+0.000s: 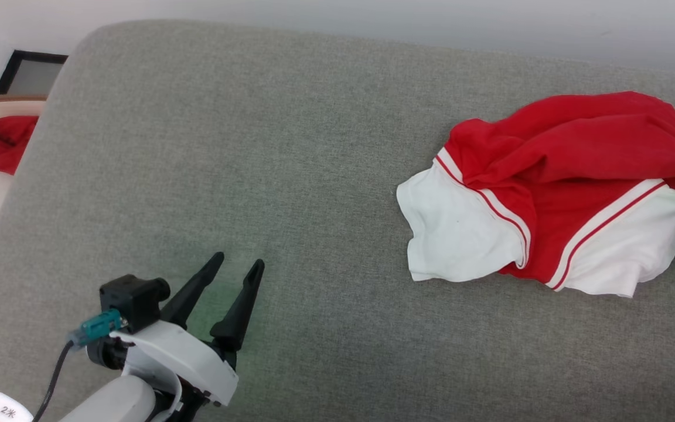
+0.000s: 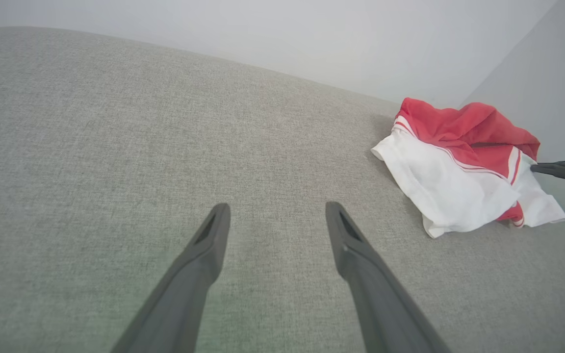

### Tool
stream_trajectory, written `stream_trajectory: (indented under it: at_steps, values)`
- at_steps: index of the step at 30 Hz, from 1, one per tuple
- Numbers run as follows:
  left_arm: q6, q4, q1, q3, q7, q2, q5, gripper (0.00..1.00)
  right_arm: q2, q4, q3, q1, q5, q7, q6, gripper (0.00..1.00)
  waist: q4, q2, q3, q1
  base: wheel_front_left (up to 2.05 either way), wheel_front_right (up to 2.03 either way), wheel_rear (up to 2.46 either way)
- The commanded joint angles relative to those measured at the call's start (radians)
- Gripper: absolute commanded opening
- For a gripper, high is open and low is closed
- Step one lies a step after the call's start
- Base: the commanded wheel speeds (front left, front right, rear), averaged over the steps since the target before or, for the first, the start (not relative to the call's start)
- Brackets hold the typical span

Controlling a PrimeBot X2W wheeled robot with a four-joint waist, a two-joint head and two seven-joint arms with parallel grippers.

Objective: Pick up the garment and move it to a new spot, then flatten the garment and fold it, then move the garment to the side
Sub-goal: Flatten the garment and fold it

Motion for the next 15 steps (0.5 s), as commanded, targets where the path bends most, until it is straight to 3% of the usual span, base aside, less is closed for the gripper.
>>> stream_trajectory:
  at_steps: [1,6,7,8,9,15]
  values:
    - [0.004,-0.002,-0.006,0.001,0.003,0.005,0.008,1.0,0.006,0.009,-0.009,0.014,-0.006,0.0,-0.001,0.0,0.002,0.0,0.0,0.0,0.0,0.0,0.0]
    - [-0.001,0.001,-0.015,-0.002,0.016,0.019,0.009,1.0,0.033,0.054,-0.023,0.02,-0.038,-0.008,-0.001,0.0,0.003,0.0,-0.004,0.0,0.0,0.0,0.0]
    - [-0.002,0.0,-0.02,-0.003,0.021,0.025,0.013,1.0,0.043,0.058,-0.029,0.021,-0.039,-0.018,-0.001,0.28,0.002,0.0,-0.007,0.0,0.0,0.0,0.0]
    - [-0.004,0.0,-0.025,-0.003,0.025,0.031,0.016,1.0,0.05,0.064,-0.038,0.021,-0.04,-0.032,-0.001,0.49,0.0,0.0,-0.009,0.0,0.0,0.0,0.0]
    - [-0.006,-0.003,-0.031,-0.002,0.031,0.036,0.017,1.0,0.058,0.07,-0.052,0.024,-0.041,-0.049,-0.001,1.0,-0.003,0.0,-0.013,0.0,0.0,0.0,0.0]
    - [-0.02,-0.031,-0.083,-0.015,0.103,0.096,0.045,1.0,0.086,0.066,-0.119,0.086,-0.031,-0.141,-0.001,1.0,-0.034,0.0,-0.044,0.0,0.0,0.0,0.0]
